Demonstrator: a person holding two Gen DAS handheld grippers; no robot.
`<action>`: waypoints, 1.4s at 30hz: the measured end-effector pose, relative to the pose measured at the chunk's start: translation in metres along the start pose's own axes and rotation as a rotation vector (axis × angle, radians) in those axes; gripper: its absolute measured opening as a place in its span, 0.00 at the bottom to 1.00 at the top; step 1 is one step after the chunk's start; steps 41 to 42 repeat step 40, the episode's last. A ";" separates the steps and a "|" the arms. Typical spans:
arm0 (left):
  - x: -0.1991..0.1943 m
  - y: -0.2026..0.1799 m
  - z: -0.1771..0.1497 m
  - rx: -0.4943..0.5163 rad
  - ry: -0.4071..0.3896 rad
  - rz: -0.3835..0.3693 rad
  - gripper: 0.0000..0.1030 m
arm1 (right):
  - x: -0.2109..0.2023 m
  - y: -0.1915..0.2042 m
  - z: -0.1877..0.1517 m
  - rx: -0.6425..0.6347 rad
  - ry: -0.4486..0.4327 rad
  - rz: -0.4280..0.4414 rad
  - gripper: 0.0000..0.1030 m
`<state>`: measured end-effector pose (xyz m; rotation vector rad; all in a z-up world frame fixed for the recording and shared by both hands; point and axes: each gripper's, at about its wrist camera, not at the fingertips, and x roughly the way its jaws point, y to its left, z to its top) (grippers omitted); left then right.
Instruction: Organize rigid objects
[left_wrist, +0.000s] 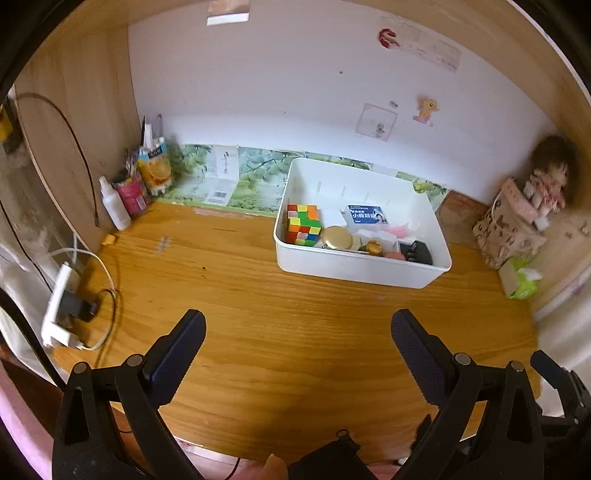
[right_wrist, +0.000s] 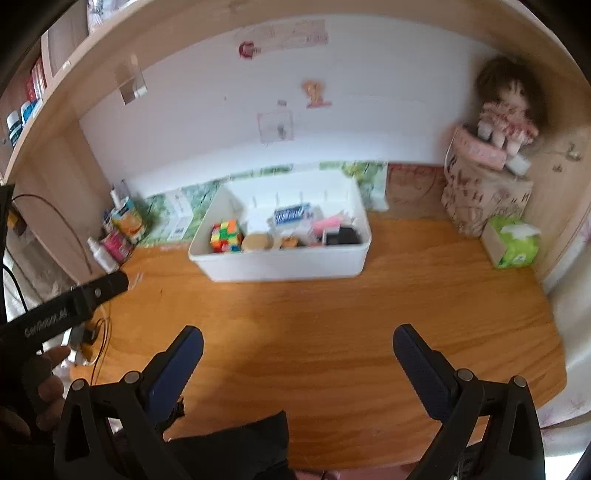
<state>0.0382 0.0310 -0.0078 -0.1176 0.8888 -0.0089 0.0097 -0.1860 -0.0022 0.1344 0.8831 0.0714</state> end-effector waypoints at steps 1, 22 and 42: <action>-0.002 -0.005 -0.003 0.023 -0.007 0.009 0.98 | 0.001 -0.001 -0.002 0.002 0.015 0.008 1.00; -0.012 -0.064 -0.011 0.215 -0.145 0.077 0.98 | 0.029 -0.029 -0.011 0.043 0.103 -0.118 1.00; -0.003 -0.066 -0.012 0.212 -0.101 0.071 0.98 | 0.035 -0.027 -0.007 0.035 0.117 -0.096 1.00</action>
